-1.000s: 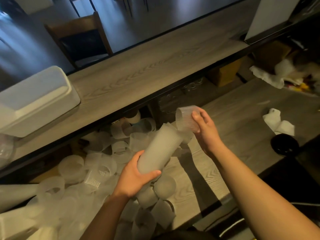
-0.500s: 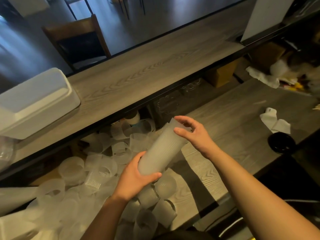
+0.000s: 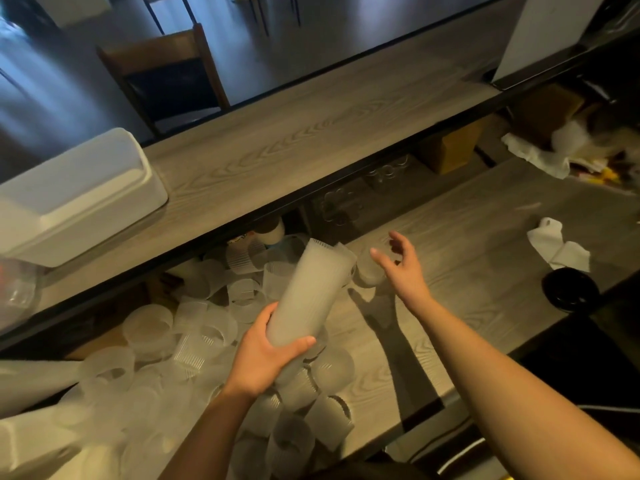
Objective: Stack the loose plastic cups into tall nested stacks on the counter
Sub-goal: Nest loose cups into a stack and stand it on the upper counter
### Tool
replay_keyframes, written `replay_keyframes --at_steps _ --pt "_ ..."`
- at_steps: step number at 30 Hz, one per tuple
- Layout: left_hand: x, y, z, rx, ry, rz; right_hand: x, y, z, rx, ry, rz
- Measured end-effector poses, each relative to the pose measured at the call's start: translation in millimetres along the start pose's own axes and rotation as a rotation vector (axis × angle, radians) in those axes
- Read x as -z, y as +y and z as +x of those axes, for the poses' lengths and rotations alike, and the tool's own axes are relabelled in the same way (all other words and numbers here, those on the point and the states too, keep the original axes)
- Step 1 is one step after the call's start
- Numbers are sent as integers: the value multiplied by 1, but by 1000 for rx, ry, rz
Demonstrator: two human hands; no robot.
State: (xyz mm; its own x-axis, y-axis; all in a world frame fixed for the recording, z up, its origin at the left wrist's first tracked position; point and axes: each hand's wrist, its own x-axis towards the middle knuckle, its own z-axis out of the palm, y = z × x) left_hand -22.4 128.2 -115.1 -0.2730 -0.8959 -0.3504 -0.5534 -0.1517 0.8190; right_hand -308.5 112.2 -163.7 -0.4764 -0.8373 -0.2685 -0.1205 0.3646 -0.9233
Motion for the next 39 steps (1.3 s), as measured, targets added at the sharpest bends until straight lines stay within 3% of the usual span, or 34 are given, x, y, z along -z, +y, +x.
replay_keyframes --at_steps 4,8,16,25,32,39 --pt "0 -1 -1 25 12 12 9 29 25 -51 -131 -225" --pt "1 -4 -2 69 29 15 8 38 42 -186 -160 -147" --pt "4 -4 -2 77 56 6 -1 34 52 -162 -147 -137" --pt "2 0 3 11 20 -3 16 26 13 -188 -155 205" --pt "2 8 3 -36 -15 62 26 -19 -2 -111 -220 471" --pt "2 6 4 -69 -44 114 17 -56 -9 52 -339 198"
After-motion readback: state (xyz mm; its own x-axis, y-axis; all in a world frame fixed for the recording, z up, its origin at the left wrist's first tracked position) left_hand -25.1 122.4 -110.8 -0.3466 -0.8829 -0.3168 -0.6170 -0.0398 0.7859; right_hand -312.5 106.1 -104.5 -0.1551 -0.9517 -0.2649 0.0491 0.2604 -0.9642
